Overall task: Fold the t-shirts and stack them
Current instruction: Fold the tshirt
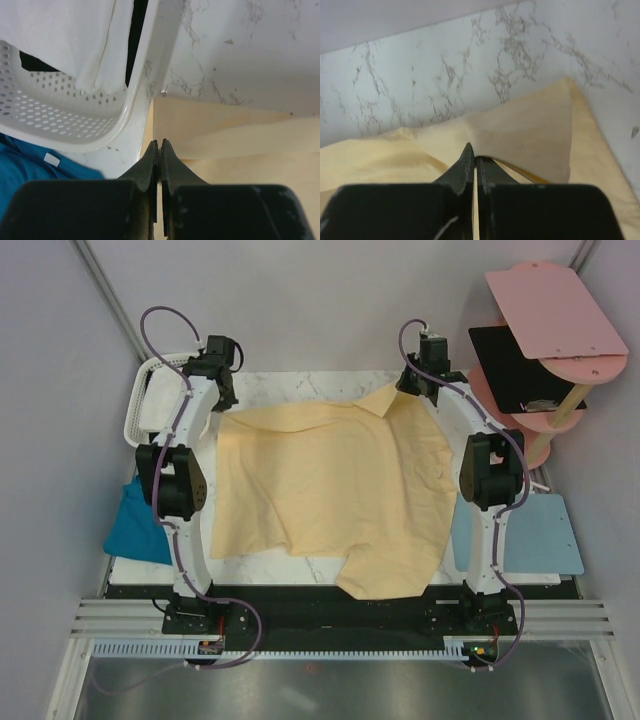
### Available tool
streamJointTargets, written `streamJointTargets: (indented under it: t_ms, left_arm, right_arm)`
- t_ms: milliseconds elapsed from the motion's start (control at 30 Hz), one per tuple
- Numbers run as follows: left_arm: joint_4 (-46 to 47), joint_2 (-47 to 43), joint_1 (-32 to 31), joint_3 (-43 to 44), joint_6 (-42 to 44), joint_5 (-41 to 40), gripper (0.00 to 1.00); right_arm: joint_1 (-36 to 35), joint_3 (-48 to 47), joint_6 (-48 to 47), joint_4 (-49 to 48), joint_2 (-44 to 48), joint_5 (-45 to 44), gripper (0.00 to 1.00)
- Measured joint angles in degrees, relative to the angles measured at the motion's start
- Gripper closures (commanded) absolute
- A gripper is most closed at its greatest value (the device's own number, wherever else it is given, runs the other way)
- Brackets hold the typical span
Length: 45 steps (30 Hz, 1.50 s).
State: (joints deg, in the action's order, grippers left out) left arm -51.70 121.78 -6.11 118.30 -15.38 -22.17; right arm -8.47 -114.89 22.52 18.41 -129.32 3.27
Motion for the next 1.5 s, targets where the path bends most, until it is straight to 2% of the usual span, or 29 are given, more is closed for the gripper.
streamJointTargets:
  t_ms: [167,533,767,1000,1033,1067,1100,1133,1167,1500]
  left_arm:
    - [0.00,-4.90,0.00,-6.10,0.00,-0.35,0.98]
    - [0.59,-12.04,-0.02,-17.51,-0.24,-0.33,0.98]
    - [0.33,-12.11,0.00,-22.84,-1.03,-0.20,0.98]
    - [-0.37,-12.11,-0.11,-23.82,-1.36,-0.07,0.98]
    - [-0.46,-12.11,-0.13,-23.89,-1.36,-0.17,0.92]
    - [-0.55,-12.11,-0.20,-23.93,-1.36,-0.22,0.82]
    - [-0.66,-12.11,-0.26,-23.98,-1.36,-0.22,0.32]
    - [-0.92,-12.04,-0.37,-23.98,-1.42,-0.24,0.06]
    - [-1.31,-11.93,-0.42,-23.98,-1.55,-0.33,0.00]
    - [-4.76,-11.67,-0.52,-22.29,-3.26,-1.27,0.00]
  right_arm:
    - [0.24,8.79,1.81,1.90,7.58,3.08,1.00]
    - [1.16,12.68,2.71,7.87,22.62,7.52,1.00]
    - [1.25,23.17,2.69,13.16,27.52,7.82,1.00]
    - [1.99,34.27,2.69,16.31,30.32,10.08,1.00]
    - [2.21,35.34,2.69,16.59,30.71,10.71,1.00]
    - [2.36,35.85,2.69,16.79,30.95,11.21,1.00]
    - [2.60,36.44,2.71,16.90,31.34,11.96,1.00]
    - [2.75,36.81,2.73,16.96,31.69,12.57,1.00]
    - [2.89,37.20,2.73,16.94,32.09,13.46,1.00]
    - [3.06,46.88,2.99,16.74,38.73,18.95,1.00]
